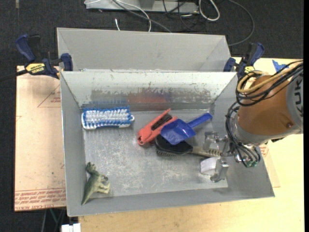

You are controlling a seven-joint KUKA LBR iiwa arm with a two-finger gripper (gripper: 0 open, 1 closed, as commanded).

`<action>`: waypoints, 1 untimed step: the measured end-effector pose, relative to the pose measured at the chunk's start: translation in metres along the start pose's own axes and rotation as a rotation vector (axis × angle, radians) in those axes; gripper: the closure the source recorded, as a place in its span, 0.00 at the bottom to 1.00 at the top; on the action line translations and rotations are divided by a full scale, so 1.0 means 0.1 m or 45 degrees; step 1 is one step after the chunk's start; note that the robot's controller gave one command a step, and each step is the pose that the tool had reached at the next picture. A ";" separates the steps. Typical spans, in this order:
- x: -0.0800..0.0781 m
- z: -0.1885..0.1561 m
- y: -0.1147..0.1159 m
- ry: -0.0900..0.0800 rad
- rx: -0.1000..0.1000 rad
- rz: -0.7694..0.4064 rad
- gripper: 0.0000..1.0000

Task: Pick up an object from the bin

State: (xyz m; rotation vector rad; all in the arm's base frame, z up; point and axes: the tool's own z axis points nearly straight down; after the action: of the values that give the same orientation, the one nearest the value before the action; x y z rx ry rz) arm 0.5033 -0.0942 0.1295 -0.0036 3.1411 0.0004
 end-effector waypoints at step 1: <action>0.00 0.00 0.00 0.000 0.000 0.000 0.00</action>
Offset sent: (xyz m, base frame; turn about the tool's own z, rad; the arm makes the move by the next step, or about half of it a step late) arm 0.0022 0.0018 0.1021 0.0037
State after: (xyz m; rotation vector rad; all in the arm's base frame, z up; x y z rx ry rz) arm 0.5033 -0.0942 0.1295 -0.0036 3.1411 0.0003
